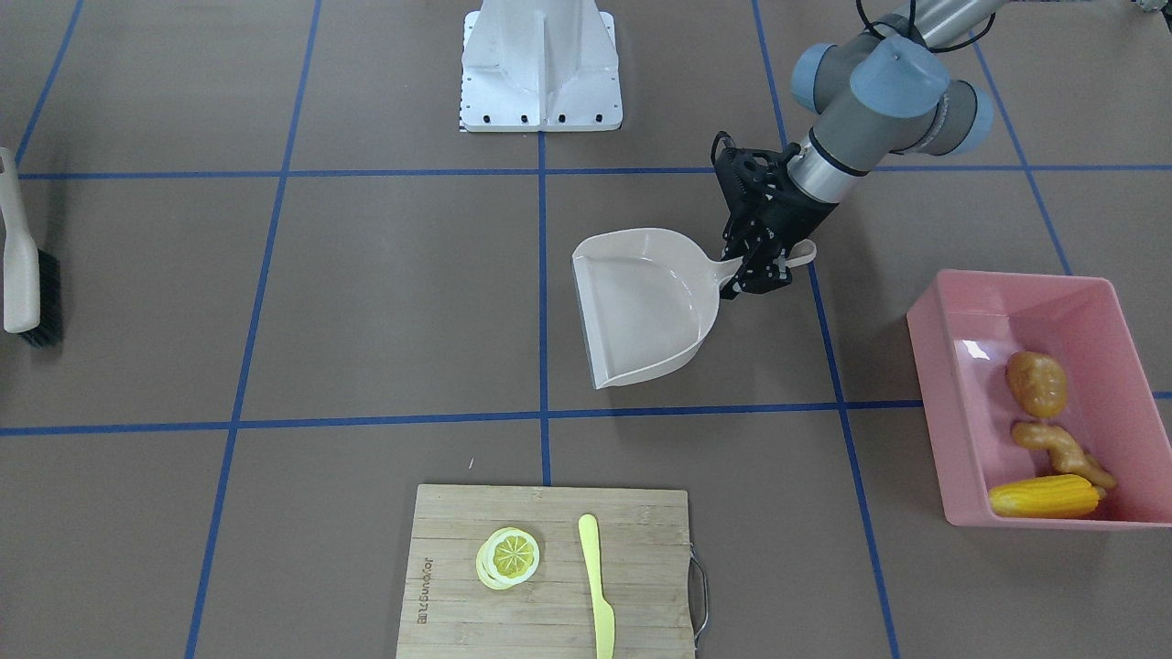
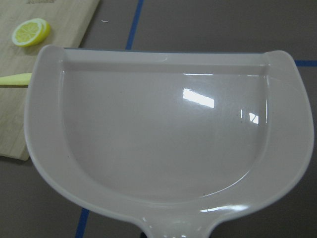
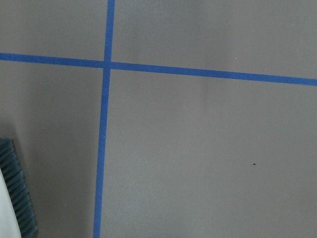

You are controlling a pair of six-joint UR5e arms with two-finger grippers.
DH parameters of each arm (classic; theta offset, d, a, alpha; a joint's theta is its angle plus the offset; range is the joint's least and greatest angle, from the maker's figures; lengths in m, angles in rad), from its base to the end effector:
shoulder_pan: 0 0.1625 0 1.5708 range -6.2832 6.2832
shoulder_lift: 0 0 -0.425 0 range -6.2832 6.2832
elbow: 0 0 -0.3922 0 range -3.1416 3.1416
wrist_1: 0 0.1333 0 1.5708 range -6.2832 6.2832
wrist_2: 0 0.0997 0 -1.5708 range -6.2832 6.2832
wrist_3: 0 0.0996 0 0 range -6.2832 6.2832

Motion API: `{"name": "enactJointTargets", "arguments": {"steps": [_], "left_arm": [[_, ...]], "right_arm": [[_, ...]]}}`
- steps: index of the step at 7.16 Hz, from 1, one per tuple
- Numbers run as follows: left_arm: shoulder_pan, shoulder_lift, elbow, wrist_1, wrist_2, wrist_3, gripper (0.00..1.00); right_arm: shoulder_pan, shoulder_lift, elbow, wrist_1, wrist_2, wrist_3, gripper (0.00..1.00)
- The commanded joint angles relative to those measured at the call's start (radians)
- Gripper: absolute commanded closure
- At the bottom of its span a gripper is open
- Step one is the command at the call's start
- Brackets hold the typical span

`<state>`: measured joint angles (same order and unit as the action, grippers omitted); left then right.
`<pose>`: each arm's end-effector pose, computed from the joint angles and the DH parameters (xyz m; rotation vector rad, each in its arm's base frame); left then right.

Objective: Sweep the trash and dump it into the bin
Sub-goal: 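Carry the empty dustpan back and lower it onto the table with the left gripper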

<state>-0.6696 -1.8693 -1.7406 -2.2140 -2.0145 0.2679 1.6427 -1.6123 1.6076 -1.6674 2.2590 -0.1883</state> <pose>0.4141 -0.4433 0.3422 0.9879 0.7747 1.2705 0.1033 -0.4597 0.6756 -0.0073 -0.6946 -0.0768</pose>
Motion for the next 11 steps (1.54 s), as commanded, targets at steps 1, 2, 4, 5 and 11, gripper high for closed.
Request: {"name": "enactJointTargets", "arguments": {"steps": [1, 2, 4, 5, 11], "left_arm": [[0.007, -0.028, 0.010, 0.090, -0.113, 0.005, 1.00], [0.008, -0.034, 0.015, 0.097, -0.121, 0.010, 1.00], [0.019, -0.054, 0.026, 0.100, -0.121, 0.007, 1.00], [0.034, -0.056, 0.026, 0.100, -0.121, 0.011, 1.00], [0.036, -0.076, 0.046, 0.091, -0.112, 0.023, 0.68]], "right_arm": [[0.000, 0.000, 0.002, 0.000, 0.001, -0.026, 0.00], [0.000, -0.001, 0.002, 0.000, 0.001, -0.028, 0.00], [0.000, 0.000, 0.003, 0.000, 0.005, -0.028, 0.00], [0.000, 0.000, 0.003, 0.000, 0.007, -0.028, 0.00], [0.000, -0.001, 0.008, 0.000, 0.007, -0.028, 0.00]]}}
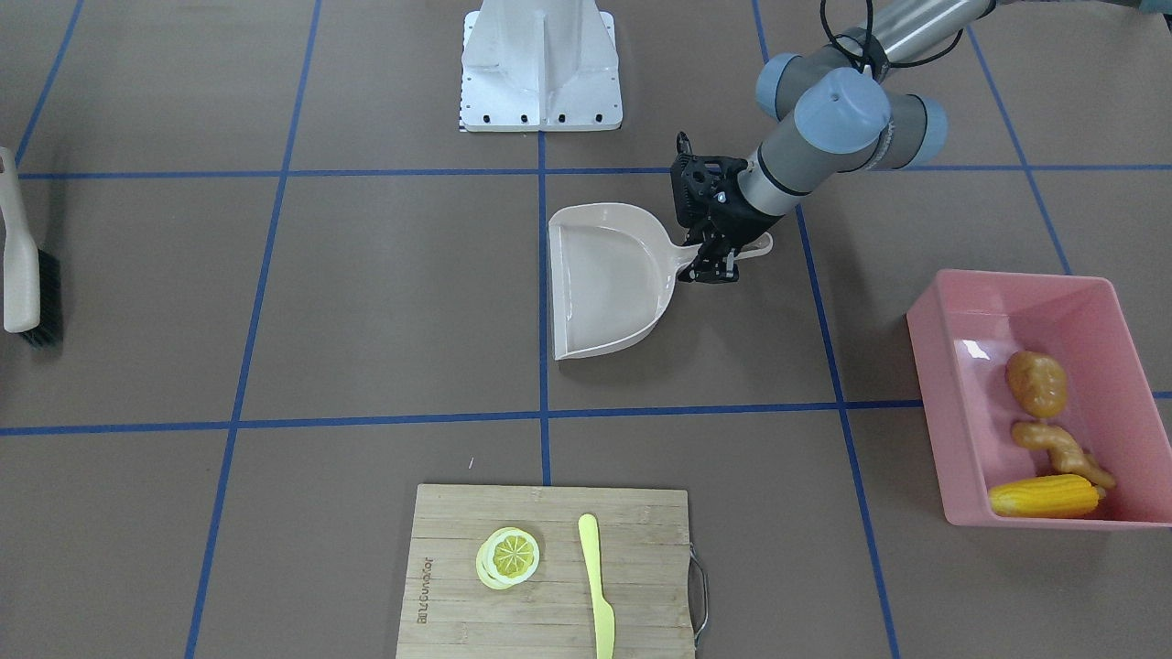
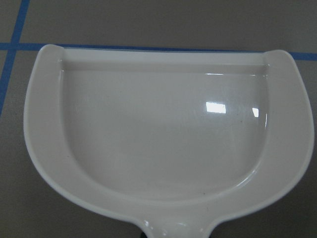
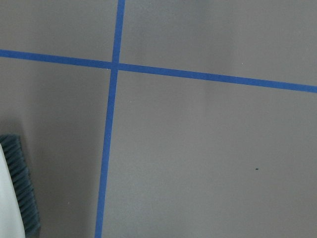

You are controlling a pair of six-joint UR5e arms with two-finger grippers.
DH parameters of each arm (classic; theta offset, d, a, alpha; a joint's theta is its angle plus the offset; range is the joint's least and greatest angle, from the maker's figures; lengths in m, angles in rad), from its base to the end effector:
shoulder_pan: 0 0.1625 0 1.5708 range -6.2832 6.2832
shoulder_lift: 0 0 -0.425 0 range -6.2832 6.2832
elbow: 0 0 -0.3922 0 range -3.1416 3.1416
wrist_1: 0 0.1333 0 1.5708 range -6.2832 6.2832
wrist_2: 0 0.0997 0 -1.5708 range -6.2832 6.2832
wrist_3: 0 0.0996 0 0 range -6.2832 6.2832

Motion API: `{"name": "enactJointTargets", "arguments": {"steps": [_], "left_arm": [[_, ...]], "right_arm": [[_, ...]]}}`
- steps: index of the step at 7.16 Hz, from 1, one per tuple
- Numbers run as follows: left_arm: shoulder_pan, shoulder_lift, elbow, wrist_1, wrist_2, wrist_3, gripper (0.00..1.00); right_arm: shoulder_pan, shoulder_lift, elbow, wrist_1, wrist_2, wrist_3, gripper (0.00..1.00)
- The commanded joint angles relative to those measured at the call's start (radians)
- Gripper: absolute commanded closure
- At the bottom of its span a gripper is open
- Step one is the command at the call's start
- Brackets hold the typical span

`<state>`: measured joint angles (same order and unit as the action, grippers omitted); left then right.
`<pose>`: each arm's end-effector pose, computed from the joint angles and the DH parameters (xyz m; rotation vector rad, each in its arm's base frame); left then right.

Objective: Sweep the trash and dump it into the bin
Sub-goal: 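Carry the empty dustpan back and lower it onto the table with the left gripper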

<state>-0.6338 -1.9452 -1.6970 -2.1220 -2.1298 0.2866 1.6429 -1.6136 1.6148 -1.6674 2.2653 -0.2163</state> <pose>0.4538 -0.4334 0.3251 0.8829 0.8812 1.3691 0.1029 -0.4597 0.6723 0.0091 -0.7002 -0.1051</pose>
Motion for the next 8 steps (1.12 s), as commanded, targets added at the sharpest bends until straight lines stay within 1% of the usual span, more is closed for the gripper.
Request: {"name": "enactJointTargets", "arguments": {"steps": [1, 2, 3, 4, 5, 6, 7, 8], "left_arm": [[-0.001, 0.002, 0.005, 0.002, 0.007, 0.053, 0.64], [0.000, 0.002, 0.010, 0.004, 0.008, 0.062, 0.60], [0.000, 0.002, 0.010, 0.004, 0.010, 0.062, 0.50], [0.000, 0.002, 0.019, 0.005, 0.010, 0.060, 0.39], [0.000, 0.005, 0.019, 0.005, 0.010, 0.057, 0.16], [-0.003, 0.014, 0.002, 0.005, 0.008, 0.055, 0.03], [-0.016, 0.018, -0.041, 0.010, 0.010, 0.059, 0.02], [-0.038, 0.075, -0.106, 0.011, 0.010, 0.059, 0.02]], "right_arm": [[0.000, 0.000, 0.000, 0.000, 0.000, 0.000, 0.00], [0.000, 0.000, 0.000, 0.000, 0.000, 0.000, 0.00], [0.000, 0.000, 0.000, 0.000, 0.000, 0.000, 0.00], [-0.002, 0.000, 0.000, 0.000, 0.000, 0.000, 0.00], [0.000, 0.000, 0.000, 0.000, 0.000, 0.000, 0.00], [0.000, 0.000, -0.001, 0.000, 0.000, 0.000, 0.00], [0.000, 0.000, 0.000, 0.000, 0.000, 0.000, 0.00], [0.000, 0.000, 0.000, 0.000, 0.000, 0.002, 0.00]]}}
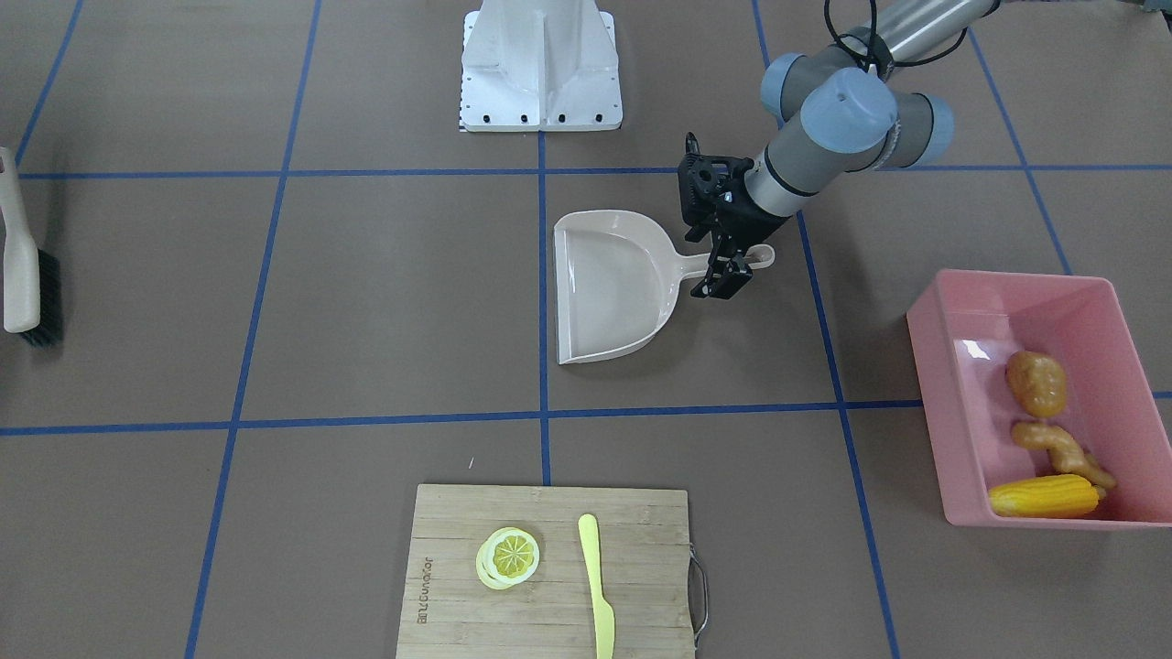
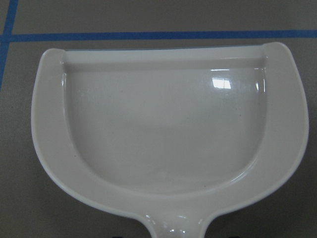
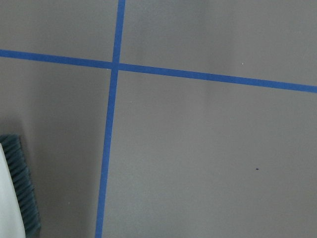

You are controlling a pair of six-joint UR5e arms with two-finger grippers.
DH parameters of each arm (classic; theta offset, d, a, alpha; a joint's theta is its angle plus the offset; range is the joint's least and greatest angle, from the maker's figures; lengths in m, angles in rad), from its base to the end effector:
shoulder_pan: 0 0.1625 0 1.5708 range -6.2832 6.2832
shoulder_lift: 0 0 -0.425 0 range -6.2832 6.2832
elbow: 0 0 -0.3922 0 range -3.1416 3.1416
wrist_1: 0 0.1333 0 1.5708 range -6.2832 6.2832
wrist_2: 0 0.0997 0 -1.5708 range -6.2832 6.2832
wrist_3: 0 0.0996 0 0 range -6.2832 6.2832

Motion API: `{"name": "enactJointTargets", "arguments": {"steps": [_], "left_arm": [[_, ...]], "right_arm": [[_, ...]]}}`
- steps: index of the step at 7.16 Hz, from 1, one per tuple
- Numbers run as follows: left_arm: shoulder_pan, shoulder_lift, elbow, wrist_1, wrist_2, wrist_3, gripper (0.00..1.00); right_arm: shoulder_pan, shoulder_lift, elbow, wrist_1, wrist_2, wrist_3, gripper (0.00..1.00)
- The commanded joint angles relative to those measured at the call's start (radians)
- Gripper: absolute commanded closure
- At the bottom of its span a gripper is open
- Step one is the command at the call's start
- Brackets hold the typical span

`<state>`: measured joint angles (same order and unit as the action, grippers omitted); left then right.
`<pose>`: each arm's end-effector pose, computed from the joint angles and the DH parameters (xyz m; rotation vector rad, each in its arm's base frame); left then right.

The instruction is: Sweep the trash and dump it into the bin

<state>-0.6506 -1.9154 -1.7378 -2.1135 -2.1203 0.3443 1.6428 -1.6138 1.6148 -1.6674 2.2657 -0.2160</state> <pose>0.4351 -0.4333 0.3258 0.9256 0.8433 1.4004 0.1029 -0.4597 0.6724 0.0089 -0.7006 -0.1048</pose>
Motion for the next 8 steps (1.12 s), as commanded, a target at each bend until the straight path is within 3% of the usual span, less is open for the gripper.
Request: {"name": "enactJointTargets", "arguments": {"steps": [1, 4, 6, 8], "left_arm": [[-0.064, 0.082, -0.110, 0.003, 0.000, -0.004, 0.02], [-0.254, 0.151, -0.129, 0.012, 0.016, -0.004, 0.02], [-0.386, 0.209, -0.137, 0.119, 0.033, -0.007, 0.02], [-0.608, 0.306, -0.138, 0.187, 0.027, -0.008, 0.02]], "right_arm": [[0.000, 0.000, 0.002, 0.000, 0.002, 0.001, 0.00], [0.000, 0.000, 0.007, 0.000, 0.002, 0.003, 0.00], [0.000, 0.000, 0.007, 0.000, 0.002, 0.001, 0.00], [-0.001, 0.000, 0.005, 0.000, 0.002, 0.001, 0.00]]}}
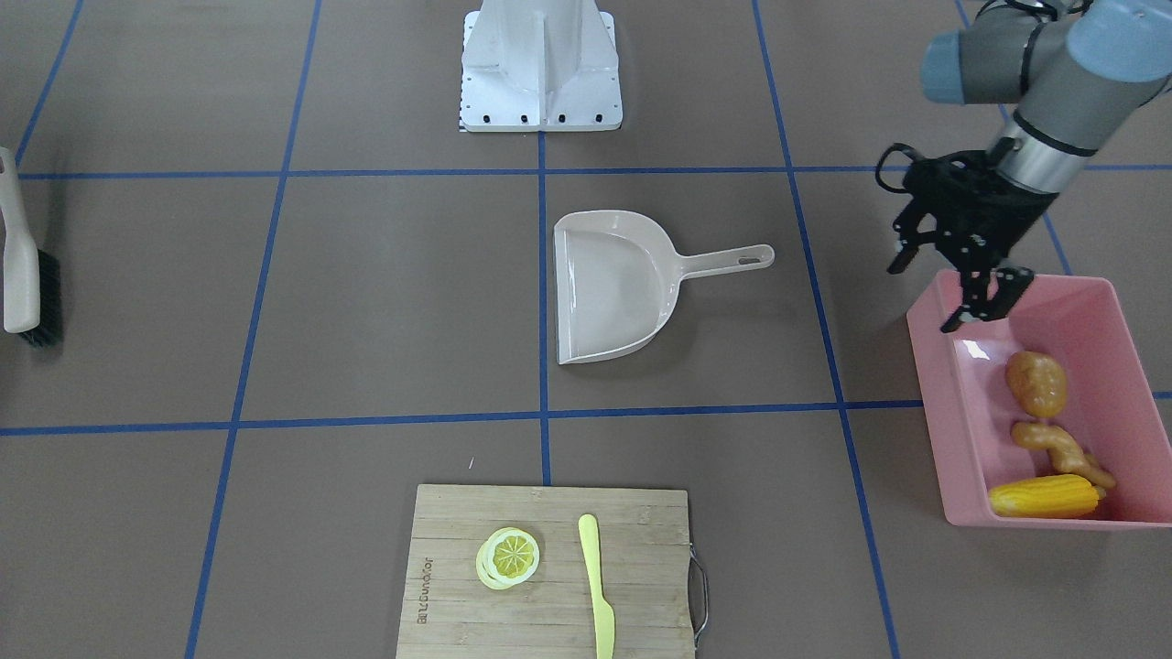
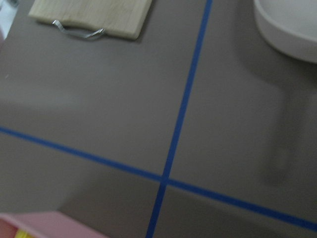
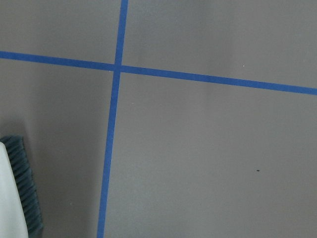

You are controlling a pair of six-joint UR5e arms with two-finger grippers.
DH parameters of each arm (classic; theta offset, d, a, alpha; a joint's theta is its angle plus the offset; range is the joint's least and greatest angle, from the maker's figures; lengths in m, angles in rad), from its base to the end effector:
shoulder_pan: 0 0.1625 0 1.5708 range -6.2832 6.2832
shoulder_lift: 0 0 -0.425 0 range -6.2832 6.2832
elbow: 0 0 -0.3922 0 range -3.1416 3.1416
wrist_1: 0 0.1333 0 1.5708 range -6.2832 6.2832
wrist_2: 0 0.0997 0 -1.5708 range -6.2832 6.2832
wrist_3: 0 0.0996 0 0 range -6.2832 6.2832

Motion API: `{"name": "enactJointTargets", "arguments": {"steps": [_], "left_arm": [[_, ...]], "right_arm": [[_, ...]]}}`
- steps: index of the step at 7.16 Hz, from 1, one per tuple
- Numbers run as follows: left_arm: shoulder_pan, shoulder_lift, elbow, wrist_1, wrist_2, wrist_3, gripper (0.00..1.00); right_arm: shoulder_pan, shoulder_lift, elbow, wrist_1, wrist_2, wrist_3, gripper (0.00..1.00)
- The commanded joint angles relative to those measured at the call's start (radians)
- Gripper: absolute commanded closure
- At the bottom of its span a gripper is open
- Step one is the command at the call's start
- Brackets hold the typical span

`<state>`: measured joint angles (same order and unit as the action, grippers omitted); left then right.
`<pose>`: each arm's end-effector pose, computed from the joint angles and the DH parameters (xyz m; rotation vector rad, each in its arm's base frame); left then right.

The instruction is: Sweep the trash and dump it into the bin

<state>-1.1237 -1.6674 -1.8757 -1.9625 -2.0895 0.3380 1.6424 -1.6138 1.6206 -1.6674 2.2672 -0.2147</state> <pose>0.1550 -0.5174 0.4219 0.7761 0.5532 0.9328 0.1026 -0.4602 0.6695 0.0140 -0.7014 -0.1059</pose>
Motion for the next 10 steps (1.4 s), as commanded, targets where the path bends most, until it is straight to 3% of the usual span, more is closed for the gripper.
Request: {"name": "enactJointTargets", "arguments": {"steps": [1, 2, 3, 4, 6, 7, 10], "left_arm": [[-0.231, 0.107, 0.003, 0.036, -0.030, -0.004, 0.02], [-0.314, 0.133, 0.003, 0.078, -0.096, -0.005, 0.02], [-0.409, 0.133, 0.012, 0.247, -0.206, -0.007, 0.02], [-0.445, 0.124, 0.013, 0.383, -0.237, -0.007, 0.02], [-0.476, 0.133, 0.087, 0.413, -0.233, -0.029, 0.02], [-0.488, 0.135, 0.117, 0.412, -0.234, -0.134, 0.02], [-0.510, 0.256, 0.116, 0.409, -0.248, -0.139, 0.02]], "right_arm": [[-0.001, -0.002, 0.001, 0.000, 0.000, 0.001, 0.00], [0.000, 0.000, 0.001, 0.000, -0.002, 0.001, 0.00], [-0.001, -0.002, 0.001, 0.000, 0.000, 0.001, 0.00], [0.000, -0.002, -0.001, 0.000, -0.002, 0.001, 0.00], [0.000, -0.002, 0.001, 0.000, -0.002, 0.001, 0.00], [0.000, -0.002, 0.001, 0.000, 0.000, 0.001, 0.00], [0.000, -0.002, 0.001, 0.000, -0.002, 0.001, 0.00]]}}
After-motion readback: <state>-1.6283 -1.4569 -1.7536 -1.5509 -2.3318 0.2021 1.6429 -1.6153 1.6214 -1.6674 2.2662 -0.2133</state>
